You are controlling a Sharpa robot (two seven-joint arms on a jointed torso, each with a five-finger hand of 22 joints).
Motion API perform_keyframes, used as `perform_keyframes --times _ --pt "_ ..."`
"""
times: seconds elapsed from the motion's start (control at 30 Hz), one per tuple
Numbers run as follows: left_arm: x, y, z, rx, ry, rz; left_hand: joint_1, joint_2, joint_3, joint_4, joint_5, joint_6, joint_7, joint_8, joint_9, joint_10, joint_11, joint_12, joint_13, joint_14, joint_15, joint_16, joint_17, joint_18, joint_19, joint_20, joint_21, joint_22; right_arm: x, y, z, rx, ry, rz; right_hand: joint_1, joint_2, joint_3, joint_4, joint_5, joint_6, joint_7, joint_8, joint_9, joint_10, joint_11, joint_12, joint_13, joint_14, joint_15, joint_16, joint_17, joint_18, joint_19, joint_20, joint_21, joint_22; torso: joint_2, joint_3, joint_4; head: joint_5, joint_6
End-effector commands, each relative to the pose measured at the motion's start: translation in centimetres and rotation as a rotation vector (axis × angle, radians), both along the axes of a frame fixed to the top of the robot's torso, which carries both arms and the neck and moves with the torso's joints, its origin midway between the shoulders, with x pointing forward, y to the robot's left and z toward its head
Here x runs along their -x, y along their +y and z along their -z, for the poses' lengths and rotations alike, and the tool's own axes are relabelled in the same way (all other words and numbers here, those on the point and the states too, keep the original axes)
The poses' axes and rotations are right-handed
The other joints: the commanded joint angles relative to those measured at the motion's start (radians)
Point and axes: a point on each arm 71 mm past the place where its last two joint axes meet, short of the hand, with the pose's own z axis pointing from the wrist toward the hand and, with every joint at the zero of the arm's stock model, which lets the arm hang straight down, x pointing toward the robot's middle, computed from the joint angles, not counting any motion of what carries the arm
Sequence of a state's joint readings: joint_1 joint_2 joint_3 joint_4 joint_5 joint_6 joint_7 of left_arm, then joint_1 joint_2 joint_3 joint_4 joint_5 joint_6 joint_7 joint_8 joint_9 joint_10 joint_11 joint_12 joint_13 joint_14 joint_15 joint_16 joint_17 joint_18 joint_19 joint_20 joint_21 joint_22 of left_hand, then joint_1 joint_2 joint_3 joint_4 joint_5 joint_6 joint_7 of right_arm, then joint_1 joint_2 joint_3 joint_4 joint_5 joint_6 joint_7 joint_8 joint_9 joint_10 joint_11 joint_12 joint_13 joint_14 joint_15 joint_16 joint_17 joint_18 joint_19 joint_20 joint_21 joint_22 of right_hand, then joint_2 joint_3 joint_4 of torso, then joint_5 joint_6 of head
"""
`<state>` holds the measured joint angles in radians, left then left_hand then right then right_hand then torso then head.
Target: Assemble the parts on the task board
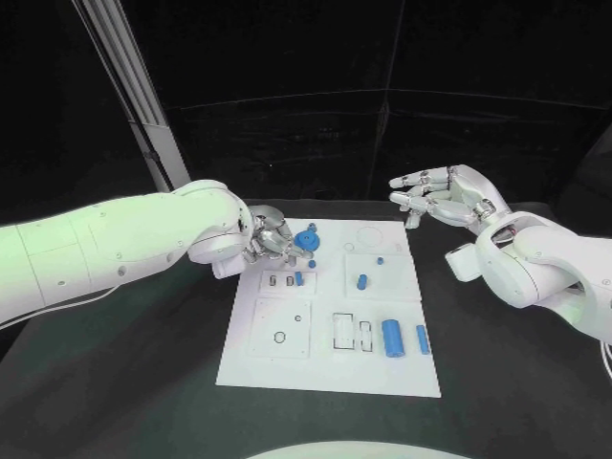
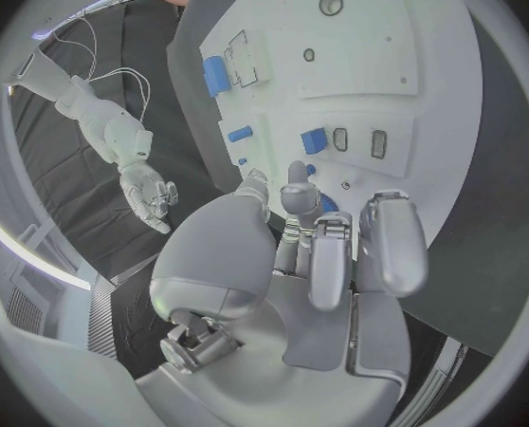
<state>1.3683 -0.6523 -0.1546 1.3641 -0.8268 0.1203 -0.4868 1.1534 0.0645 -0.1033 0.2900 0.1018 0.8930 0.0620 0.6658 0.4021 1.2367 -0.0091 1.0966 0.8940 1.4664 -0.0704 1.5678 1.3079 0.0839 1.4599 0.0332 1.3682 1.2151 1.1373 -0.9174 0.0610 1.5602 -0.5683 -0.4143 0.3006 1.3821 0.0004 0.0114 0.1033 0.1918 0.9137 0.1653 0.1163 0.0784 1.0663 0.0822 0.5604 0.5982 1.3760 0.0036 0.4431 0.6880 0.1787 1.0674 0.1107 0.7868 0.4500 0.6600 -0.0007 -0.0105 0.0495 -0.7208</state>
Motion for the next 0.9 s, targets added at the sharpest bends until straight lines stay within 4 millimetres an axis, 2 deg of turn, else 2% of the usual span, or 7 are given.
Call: perform_keyframes --times 0.03,0.33,0.67,0.9 --pt "0.0 0.1 0.2 -0.122 0.03 0.012 -0.012 0.003 -0.01 0.0 -0.003 -0.009 -0.002 0.012 0.011 0.006 -0.003 0.006 0.003 0.104 -0.006 0.003 0.263 -0.021 0.008 -0.001 0.014 0.024 -0.1 0.1 -0.1 -0.023 0.01 -0.016 0.004 0.001 -0.009 0.002 0.008 -0.002 0.003 0.005 0.0 -0.002 -0.002 0.005 -0.003 0.007 0.001 -0.006 -0.002 0.005 0.007 0.0 -0.007 -0.002 0.002 -0.0009 0.0001 0.0 -0.004" --pt "-0.3 -0.8 1.0 -0.195 0.076 0.032 -0.018 0.005 -0.028 0.0 -0.004 -0.019 -0.005 0.032 0.03 0.005 -0.005 0.009 0.001 0.104 -0.007 0.003 0.263 -0.023 0.011 -0.003 0.022 0.036 -0.2 0.2 0.0 -0.019 0.017 -0.02 0.003 0.001 -0.012 0.003 0.015 -0.005 0.003 0.006 0.0 -0.004 -0.001 0.007 -0.007 0.01 0.001 -0.013 -0.003 0.005 0.011 0.0 -0.012 -0.006 0.001 -0.0015 0.0023 -0.001 -0.011" --pt "-0.7 -1.2 1.3 -0.228 0.098 0.043 -0.027 0.013 -0.047 0.0 -0.003 -0.02 -0.01 0.057 0.052 0.017 -0.009 0.028 0.021 0.104 -0.01 0.003 0.263 -0.025 0.015 -0.005 0.03 0.05 -0.3 0.3 0.1 -0.016 0.022 -0.022 0.004 0.001 -0.015 0.004 0.021 -0.008 0.004 0.006 -0.001 -0.005 -0.001 0.009 -0.012 0.013 0.001 -0.019 -0.005 0.005 0.013 0.001 -0.017 -0.009 0.003 -0.0018 0.0008 -0.001 -0.014" --pt "-1.1 -1.7 1.5 -0.234 0.101 0.05 -0.027 0.013 -0.048 0.0 -0.003 -0.02 -0.01 0.058 0.053 0.019 -0.01 0.031 0.025 0.104 -0.01 0.003 0.263 -0.025 0.015 -0.005 0.03 0.05 -0.4 0.4 0.2 -0.016 0.026 -0.026 0.005 0.001 -0.017 0.005 0.025 -0.01 0.004 0.006 -0.001 -0.007 0.0 0.01 -0.014 0.013 0.002 -0.023 -0.006 0.005 0.015 0.001 -0.02 -0.011 0.002 -0.0025 0.0019 -0.002 -0.017"
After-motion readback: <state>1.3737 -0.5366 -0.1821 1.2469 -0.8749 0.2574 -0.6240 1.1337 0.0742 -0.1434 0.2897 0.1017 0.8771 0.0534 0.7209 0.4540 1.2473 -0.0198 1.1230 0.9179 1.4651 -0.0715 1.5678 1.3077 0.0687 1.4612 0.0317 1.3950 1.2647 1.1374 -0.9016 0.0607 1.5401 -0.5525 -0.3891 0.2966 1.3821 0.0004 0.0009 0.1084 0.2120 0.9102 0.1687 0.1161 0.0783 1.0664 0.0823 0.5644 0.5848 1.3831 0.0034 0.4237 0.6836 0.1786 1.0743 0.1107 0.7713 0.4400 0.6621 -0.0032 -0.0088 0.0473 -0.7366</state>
